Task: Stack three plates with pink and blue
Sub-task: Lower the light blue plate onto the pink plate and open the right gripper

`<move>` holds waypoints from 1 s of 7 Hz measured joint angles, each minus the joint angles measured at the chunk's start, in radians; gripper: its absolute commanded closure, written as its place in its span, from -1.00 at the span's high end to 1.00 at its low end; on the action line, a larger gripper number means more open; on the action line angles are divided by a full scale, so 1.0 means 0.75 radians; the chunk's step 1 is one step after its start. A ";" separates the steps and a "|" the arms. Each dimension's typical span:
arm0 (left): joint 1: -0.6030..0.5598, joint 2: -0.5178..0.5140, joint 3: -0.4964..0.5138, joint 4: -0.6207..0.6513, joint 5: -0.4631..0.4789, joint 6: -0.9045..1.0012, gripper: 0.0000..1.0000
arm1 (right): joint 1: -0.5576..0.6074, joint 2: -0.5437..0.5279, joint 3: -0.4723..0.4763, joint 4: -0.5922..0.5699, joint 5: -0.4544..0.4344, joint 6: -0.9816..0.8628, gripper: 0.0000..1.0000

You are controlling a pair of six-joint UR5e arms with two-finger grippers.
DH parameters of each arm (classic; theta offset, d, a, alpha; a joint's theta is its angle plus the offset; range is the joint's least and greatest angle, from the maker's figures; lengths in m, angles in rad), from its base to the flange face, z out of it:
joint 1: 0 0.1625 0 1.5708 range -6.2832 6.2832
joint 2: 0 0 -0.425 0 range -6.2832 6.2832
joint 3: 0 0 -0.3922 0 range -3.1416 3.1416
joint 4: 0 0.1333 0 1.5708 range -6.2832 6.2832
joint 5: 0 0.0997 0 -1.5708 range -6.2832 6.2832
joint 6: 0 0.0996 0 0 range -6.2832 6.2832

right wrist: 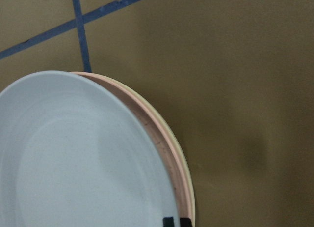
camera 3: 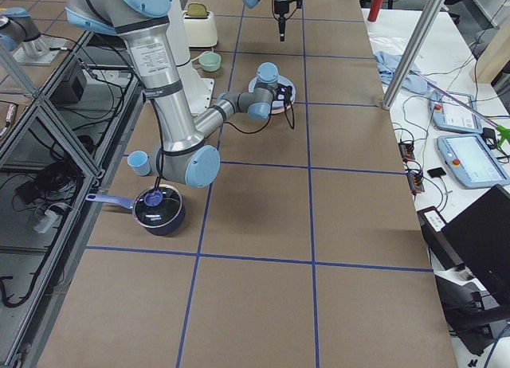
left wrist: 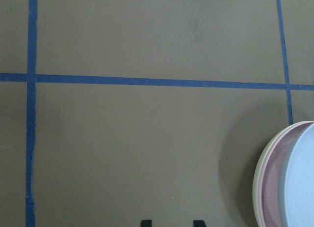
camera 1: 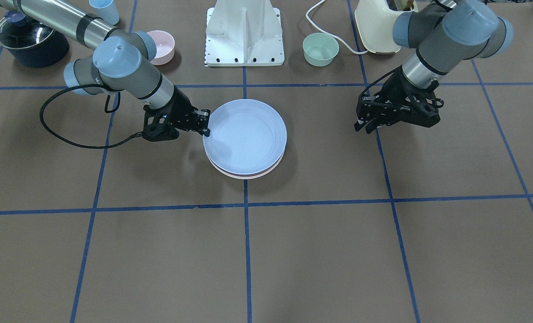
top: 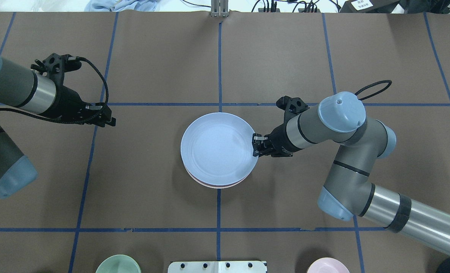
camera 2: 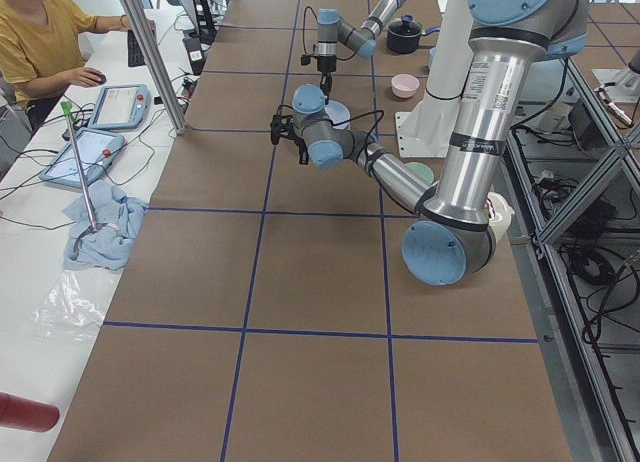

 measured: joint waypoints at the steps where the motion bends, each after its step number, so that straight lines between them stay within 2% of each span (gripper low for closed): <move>1: 0.000 0.000 0.000 0.000 0.000 0.000 -0.17 | -0.008 -0.001 0.001 0.000 -0.003 0.000 -0.91; 2: 0.000 -0.001 0.000 0.000 0.000 0.000 -0.18 | -0.019 -0.001 0.001 -0.001 -0.006 0.000 0.72; 3: 0.000 -0.001 0.000 0.000 0.000 0.000 -0.18 | -0.030 -0.001 0.001 -0.001 -0.015 0.001 0.99; 7: -0.003 0.001 -0.001 0.000 0.000 0.000 -0.18 | -0.006 -0.010 0.039 -0.002 -0.043 -0.001 1.00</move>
